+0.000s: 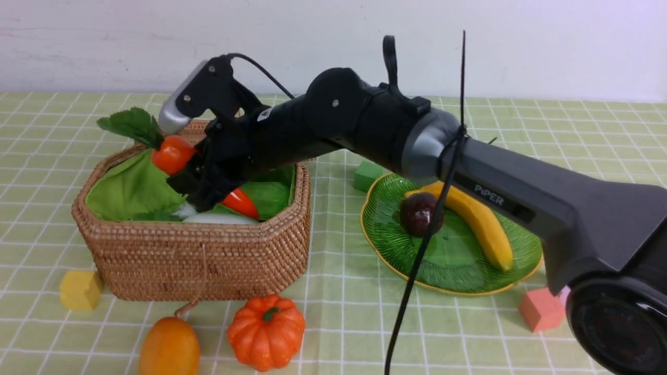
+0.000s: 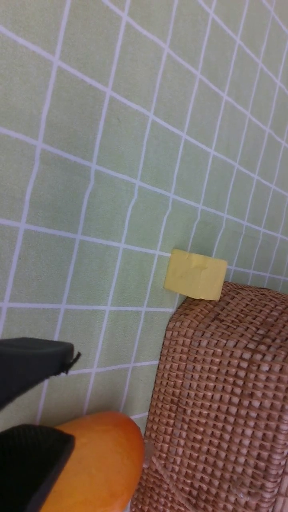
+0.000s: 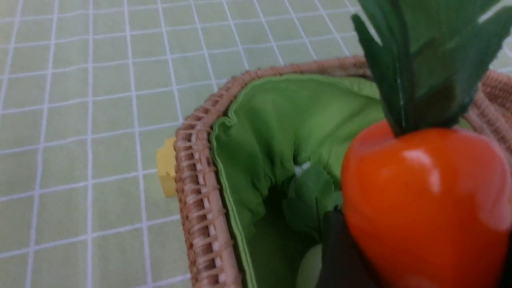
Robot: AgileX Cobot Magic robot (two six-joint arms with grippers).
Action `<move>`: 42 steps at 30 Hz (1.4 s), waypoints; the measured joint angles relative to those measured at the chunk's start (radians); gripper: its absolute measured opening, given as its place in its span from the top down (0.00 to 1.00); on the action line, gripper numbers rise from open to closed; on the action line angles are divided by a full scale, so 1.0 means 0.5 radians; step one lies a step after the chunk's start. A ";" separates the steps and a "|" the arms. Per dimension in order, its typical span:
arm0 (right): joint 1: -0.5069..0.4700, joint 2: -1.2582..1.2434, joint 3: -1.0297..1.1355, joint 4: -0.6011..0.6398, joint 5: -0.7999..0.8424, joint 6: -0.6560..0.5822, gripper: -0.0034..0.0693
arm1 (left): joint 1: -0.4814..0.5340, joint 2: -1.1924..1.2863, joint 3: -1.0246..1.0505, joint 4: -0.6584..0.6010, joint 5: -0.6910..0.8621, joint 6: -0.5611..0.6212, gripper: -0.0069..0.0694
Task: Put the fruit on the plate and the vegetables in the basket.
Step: Use the right arm to grab a carrot and put it into the left basket, then grab the mango with your left arm and place it on the right plate
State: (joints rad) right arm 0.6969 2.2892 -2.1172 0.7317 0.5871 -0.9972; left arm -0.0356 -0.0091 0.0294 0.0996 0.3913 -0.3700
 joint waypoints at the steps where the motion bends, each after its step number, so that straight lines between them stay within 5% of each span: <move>1: 0.000 0.001 -0.002 -0.121 0.009 0.091 0.38 | 0.000 0.000 0.000 0.000 0.000 0.000 0.60; 6: 0.000 -0.073 -0.004 -0.579 0.225 0.447 0.08 | 0.000 0.000 0.000 0.000 0.000 0.000 0.60; 11: -0.012 -0.353 -0.004 -1.010 0.667 0.880 0.05 | 0.000 0.000 0.000 0.000 0.000 0.000 0.60; 15: -0.024 -0.641 -0.017 -1.309 1.080 1.112 0.16 | 0.000 0.000 0.000 0.000 0.000 0.000 0.60; 20: -0.046 -1.134 0.029 -1.682 1.296 1.566 0.53 | 0.000 0.000 0.000 0.000 0.000 0.000 0.60; 24: -0.053 -1.529 0.180 -1.716 1.329 1.886 0.90 | 0.000 0.000 0.000 0.000 0.000 0.000 0.60; 26: -0.053 -1.733 0.337 -1.675 1.333 1.994 0.96 | 0.000 0.000 0.000 0.000 0.000 0.000 0.60; 33: -0.051 -2.363 1.169 -1.509 1.343 2.236 0.98 | 0.000 0.000 0.000 0.000 0.000 0.000 0.60; 42: -0.051 -3.035 1.793 -1.463 1.345 2.261 0.98 | 0.000 0.000 0.000 0.000 0.000 0.000 0.60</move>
State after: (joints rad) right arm 0.6715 0.7716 -1.2207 0.0000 1.2598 0.1332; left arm -0.0356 -0.0091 0.0294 0.0996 0.3913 -0.3700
